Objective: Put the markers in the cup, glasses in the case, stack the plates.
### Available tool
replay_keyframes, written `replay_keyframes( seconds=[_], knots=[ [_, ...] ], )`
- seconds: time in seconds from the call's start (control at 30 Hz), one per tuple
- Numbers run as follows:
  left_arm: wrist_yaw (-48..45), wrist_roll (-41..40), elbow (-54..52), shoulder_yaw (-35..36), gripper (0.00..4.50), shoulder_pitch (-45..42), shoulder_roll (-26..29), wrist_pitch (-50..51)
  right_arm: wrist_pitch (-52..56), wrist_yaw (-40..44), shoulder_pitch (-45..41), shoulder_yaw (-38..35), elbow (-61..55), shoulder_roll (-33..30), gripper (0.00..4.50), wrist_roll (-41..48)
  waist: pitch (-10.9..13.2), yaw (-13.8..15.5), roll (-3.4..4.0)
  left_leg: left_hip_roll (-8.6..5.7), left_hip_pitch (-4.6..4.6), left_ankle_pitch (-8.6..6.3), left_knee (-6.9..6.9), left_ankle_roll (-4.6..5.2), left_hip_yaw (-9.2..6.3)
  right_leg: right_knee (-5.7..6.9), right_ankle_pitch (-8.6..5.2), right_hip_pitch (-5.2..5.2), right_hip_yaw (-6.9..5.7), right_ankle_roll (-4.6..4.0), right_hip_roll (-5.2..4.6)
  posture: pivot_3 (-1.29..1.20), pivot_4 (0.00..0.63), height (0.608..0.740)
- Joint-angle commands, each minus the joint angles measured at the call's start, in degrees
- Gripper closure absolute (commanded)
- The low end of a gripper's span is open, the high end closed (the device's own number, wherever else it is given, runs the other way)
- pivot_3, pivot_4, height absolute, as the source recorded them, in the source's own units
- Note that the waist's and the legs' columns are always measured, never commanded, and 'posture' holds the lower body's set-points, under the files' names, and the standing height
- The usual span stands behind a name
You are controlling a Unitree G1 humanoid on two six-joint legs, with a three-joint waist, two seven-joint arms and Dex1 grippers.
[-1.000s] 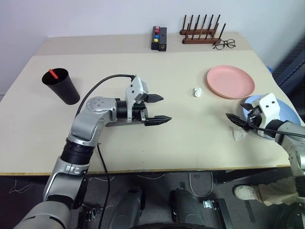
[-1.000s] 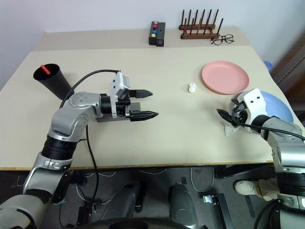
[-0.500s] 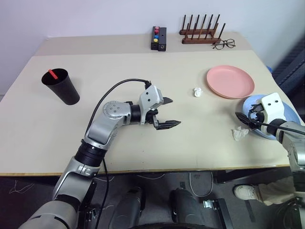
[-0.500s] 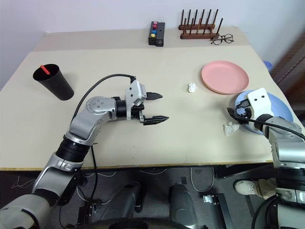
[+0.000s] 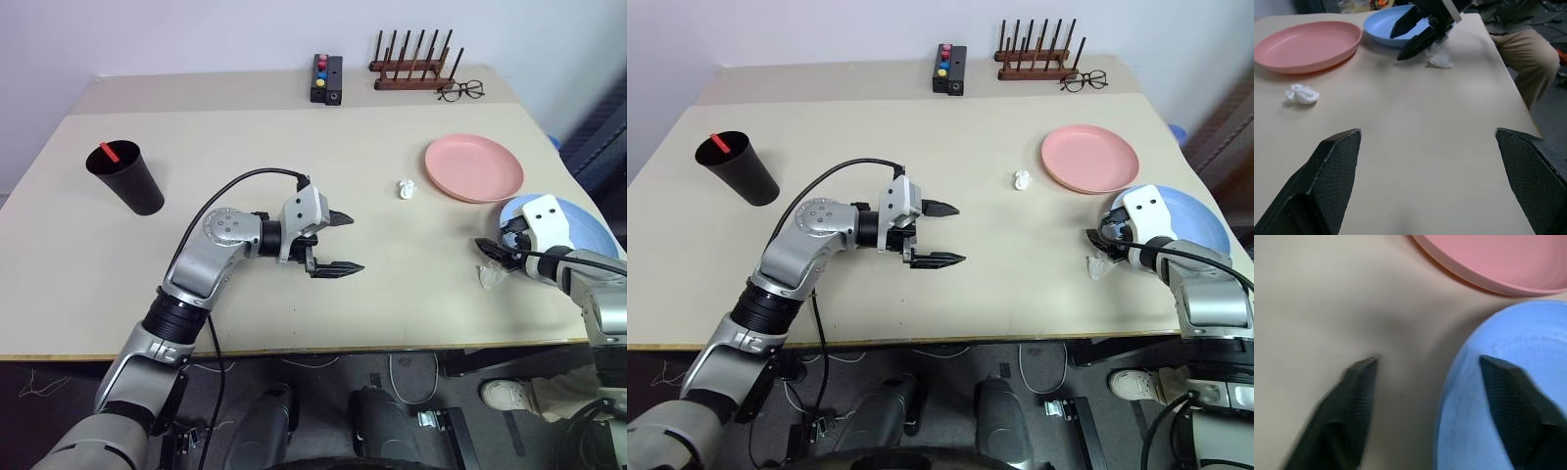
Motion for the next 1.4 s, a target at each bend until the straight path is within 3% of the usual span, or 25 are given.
replay_keyframes(
  seconds=[0.03,0.1,0.13,0.57,0.83,1.4],
  knots=[
    [-0.4,-0.4,-0.8,0.8,0.00,-1.0,0.5,-1.1,-1.0,-0.6,-1.5,-0.2,1.4,0.1,3.32,-1.0,0.0,0.0,0.00,0.00,0.00,0.00,0.00,0.00,0.00,0.00,0.00,0.00,0.00,0.00,0.00,0.00,0.150,0.740],
    [-0.3,-0.4,-1.1,0.8,0.00,-0.8,0.7,-1.1,-1.4,-0.7,-2.1,0.2,2.5,0.2,4.23,-1.6,0.0,0.0,0.00,0.00,0.00,0.00,0.00,0.00,0.00,0.00,0.00,0.00,0.00,0.00,0.00,0.00,0.150,0.740],
    [-0.2,-0.4,-1.3,0.8,0.00,-0.6,0.8,-1.1,-1.7,-0.8,-2.5,0.4,3.1,0.2,4.45,-2.0,0.0,-0.2,-0.01,0.00,0.00,0.00,0.02,0.00,0.00,0.00,0.00,0.02,0.00,0.00,0.00,0.00,0.150,0.740],
    [1.2,-0.1,-1.2,0.7,0.00,-0.3,0.4,-1.5,-7.9,-6.9,-6.0,0.6,9.2,-0.9,4.45,-8.0,0.0,0.0,0.00,0.00,0.04,0.00,0.00,-0.01,0.04,-0.01,0.00,0.03,0.02,0.00,0.00,0.00,0.150,0.740],
    [1.9,0.0,-0.8,0.5,0.00,-0.5,-0.1,-1.8,-21.3,-11.4,-13.8,2.2,15.8,0.3,4.45,-11.8,0.0,-0.4,0.03,0.02,0.04,0.07,-0.07,-0.12,0.12,-0.01,0.00,-0.05,0.08,0.00,0.02,0.00,0.150,0.740],
    [5.2,-0.5,-5.2,1.9,0.00,1.8,1.9,0.9,-44.8,-5.1,-36.8,13.1,47.2,9.1,4.45,-18.2,0.0,-0.5,0.04,0.04,0.05,0.13,-0.08,-0.23,0.25,-0.01,0.00,-0.09,0.24,0.00,0.05,0.00,0.150,0.740]
  ],
)
